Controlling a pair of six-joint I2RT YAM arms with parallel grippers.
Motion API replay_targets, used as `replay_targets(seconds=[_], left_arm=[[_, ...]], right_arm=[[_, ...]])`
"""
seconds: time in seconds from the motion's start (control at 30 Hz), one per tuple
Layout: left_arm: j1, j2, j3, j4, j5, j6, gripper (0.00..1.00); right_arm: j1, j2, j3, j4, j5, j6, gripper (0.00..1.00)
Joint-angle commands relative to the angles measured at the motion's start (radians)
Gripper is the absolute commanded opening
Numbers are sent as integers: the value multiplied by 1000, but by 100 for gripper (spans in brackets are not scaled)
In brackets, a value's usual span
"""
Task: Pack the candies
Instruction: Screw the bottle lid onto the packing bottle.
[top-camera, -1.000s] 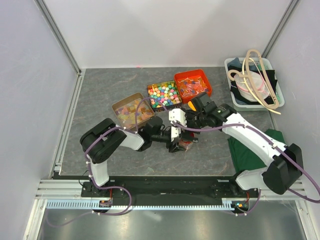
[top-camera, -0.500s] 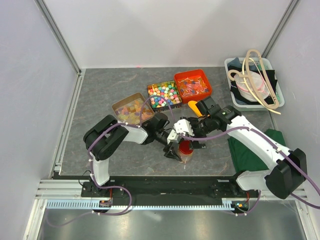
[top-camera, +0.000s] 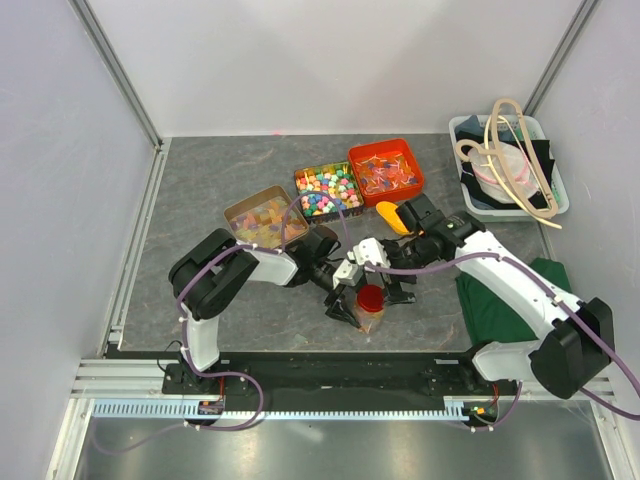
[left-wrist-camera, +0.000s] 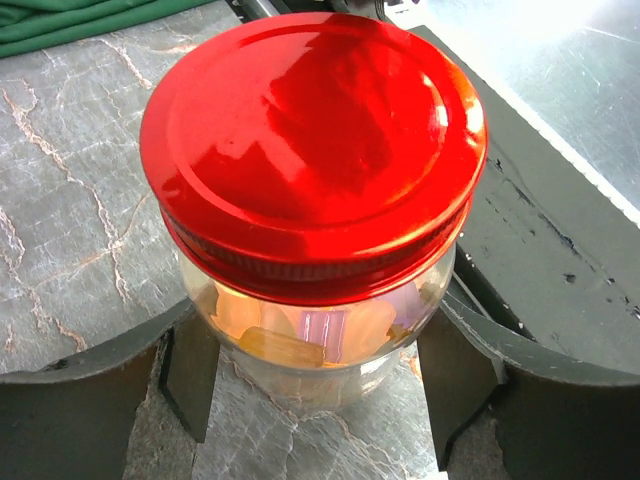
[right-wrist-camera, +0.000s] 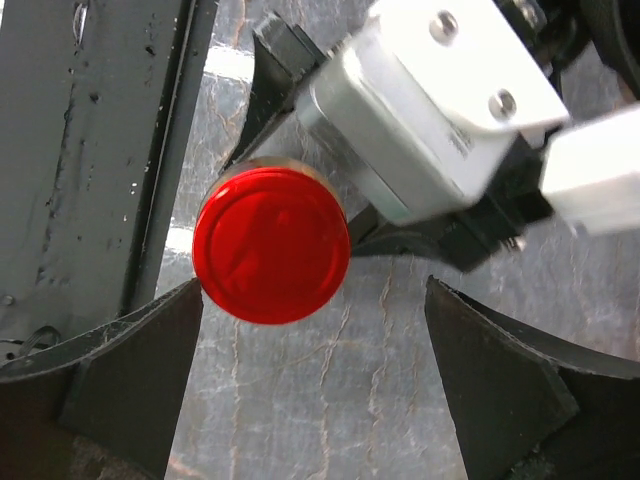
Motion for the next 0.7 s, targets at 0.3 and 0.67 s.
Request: replay_targets(seconds=[0.3, 0.67], left_arm=[[0, 31, -30, 19, -69, -84, 2], [3, 31, -33, 43, -89, -104, 2]], right_arm=[[-34, -27, 7, -35, -157, 18, 98], [-4, 25, -36, -26, -193, 24, 98]])
